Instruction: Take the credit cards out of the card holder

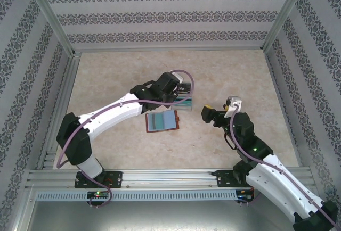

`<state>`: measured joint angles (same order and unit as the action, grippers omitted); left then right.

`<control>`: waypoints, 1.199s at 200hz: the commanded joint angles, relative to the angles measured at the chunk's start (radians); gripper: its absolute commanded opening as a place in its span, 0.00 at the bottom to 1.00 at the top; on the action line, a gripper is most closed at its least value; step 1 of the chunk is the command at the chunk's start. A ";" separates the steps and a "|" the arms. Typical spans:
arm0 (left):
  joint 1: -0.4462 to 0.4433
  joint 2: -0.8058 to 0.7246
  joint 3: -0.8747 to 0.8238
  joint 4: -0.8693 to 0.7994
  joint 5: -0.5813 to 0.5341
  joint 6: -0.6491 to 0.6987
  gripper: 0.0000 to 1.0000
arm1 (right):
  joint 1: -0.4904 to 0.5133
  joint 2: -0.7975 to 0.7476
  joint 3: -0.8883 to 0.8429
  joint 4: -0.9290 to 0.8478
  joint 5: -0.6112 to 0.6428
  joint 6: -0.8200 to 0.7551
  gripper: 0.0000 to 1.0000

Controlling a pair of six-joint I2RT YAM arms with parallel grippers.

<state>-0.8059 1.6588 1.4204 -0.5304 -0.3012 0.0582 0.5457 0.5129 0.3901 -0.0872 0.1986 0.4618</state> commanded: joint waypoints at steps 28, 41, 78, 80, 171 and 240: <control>-0.013 0.074 0.050 0.059 -0.075 0.434 0.00 | -0.006 -0.086 -0.040 -0.007 0.026 0.030 0.98; -0.019 0.104 0.062 0.074 -0.092 0.485 0.00 | -0.007 -0.098 -0.069 -0.018 0.048 0.034 0.98; -0.029 0.184 0.095 0.141 -0.127 0.572 0.00 | -0.013 -0.097 -0.073 -0.022 0.059 0.041 0.98; -0.029 0.188 0.097 0.143 -0.127 0.577 0.00 | -0.013 -0.098 -0.073 -0.022 0.058 0.042 0.98; -0.082 0.337 0.115 0.341 -0.210 0.827 0.00 | -0.025 -0.121 -0.086 -0.038 0.093 0.050 0.98; -0.078 0.382 0.122 0.357 -0.206 0.859 0.00 | -0.032 -0.127 -0.094 -0.034 0.096 0.052 0.98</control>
<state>-0.8772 2.0041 1.5108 -0.1970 -0.4843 0.8837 0.5190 0.3950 0.3069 -0.1310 0.2768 0.4995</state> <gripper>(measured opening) 0.056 0.982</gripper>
